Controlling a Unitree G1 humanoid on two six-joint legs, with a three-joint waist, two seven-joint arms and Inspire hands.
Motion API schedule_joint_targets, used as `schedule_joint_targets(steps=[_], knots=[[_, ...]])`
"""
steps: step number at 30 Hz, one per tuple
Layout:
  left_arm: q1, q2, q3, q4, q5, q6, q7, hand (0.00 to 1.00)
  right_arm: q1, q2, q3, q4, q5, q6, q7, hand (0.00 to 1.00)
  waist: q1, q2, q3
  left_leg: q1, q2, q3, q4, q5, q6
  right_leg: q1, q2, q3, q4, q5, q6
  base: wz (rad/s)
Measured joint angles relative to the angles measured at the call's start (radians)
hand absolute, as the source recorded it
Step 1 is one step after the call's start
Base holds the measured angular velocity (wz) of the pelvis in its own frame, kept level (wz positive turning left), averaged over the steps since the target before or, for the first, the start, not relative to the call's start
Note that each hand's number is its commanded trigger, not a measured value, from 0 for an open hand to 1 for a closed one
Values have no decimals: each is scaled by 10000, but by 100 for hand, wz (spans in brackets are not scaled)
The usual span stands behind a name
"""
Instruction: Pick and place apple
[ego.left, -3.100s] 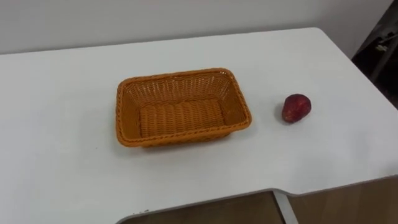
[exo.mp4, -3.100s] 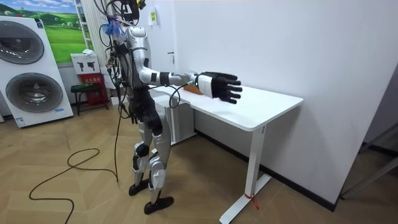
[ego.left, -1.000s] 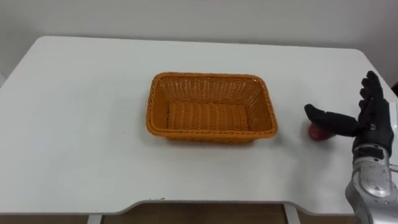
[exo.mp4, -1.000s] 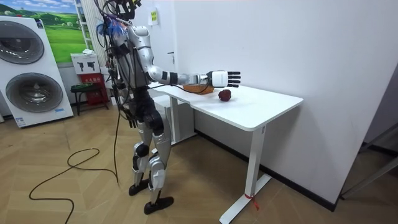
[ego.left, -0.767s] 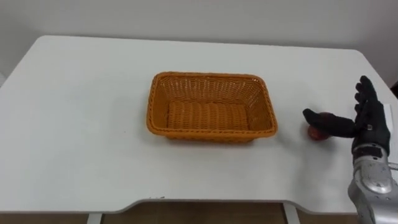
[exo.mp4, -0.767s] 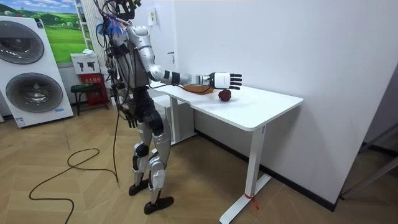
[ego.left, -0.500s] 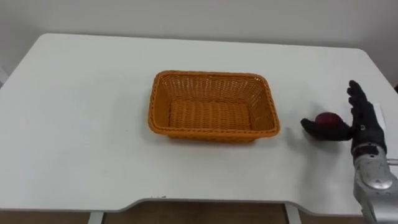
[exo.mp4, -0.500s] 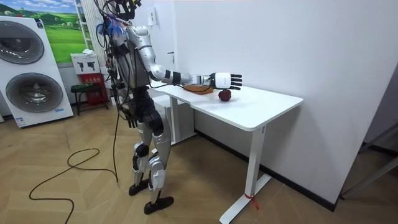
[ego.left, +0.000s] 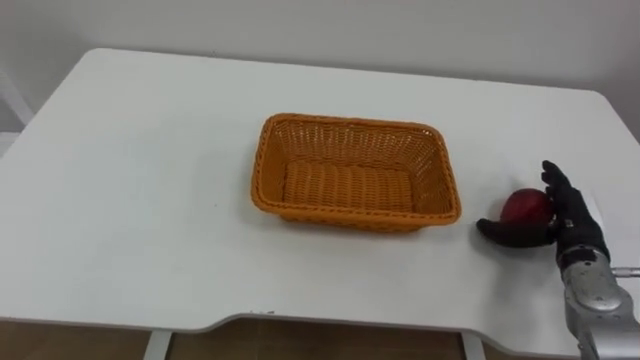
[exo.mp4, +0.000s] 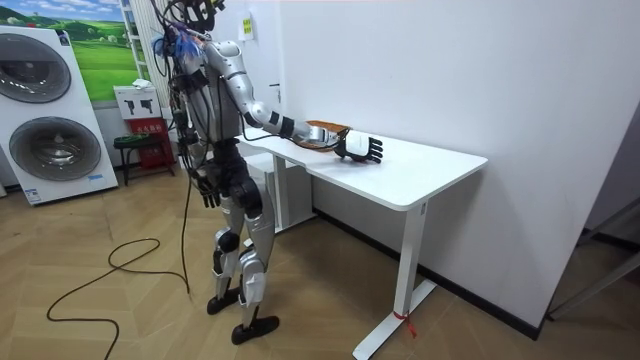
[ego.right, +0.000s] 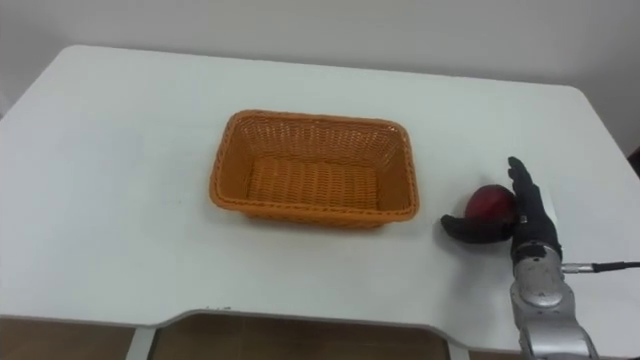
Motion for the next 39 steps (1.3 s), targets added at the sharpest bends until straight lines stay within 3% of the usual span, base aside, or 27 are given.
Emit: schedule_joint_targets(steps=[1, 2, 3, 13, 29, 35, 39], knots=[[-11, 28, -3, 0, 0, -5, -16, 0, 0, 0, 0, 6, -29, 0, 0, 22, 5, -5, 1, -4, -5, 1, -1, 0, 0, -4, -4, -1, -3, -1, -1, 0], [-15, 45, -4, 0, -3, -8, -31, 0, 0, 0, 0, 9, -32, 0, 1, 55, -11, -7, 0, -4, -9, 1, -3, 0, 0, -5, -5, 1, -6, -1, -1, 0], [-21, 83, -4, 0, 0, -12, -69, 0, 0, 0, 0, 39, -32, 0, 0, 100, -3, -11, -4, -2, -14, 14, -3, 1, 2, 2, -8, -1, -8, -1, -1, 0], [-50, 132, -35, 7, -3, -11, -146, 0, 5, -273, -28, 290, -374, -67, -244, 100, -64, -30, -6, 202, -18, -34, -32, 3, 5, 318, 7, -54, -179, -1, 3, 1], [-36, 274, -478, 145, -53, -6, 9, 0, 6, -272, -13, 546, -201, -169, -652, 100, -55, -45, -21, 215, -16, -77, -27, 3, 5, 372, 6, -181, -204, -2, 3, 1], [-71, 270, -456, 414, 4, 16, 8, 0, -24, -272, -35, 522, 250, -172, -921, 100, -42, 44, -39, 222, -20, -78, -34, 3, 5, 371, 4, -164, -188, -1, 3, 0], [-110, 235, -403, 383, -1, 241, 13, 0, -28, -269, -35, -399, 597, -32, -1136, 100, -69, 182, -56, 176, -16, -74, -25, 4, 5, 312, -3, -160, -166, -1, 3, 0]])
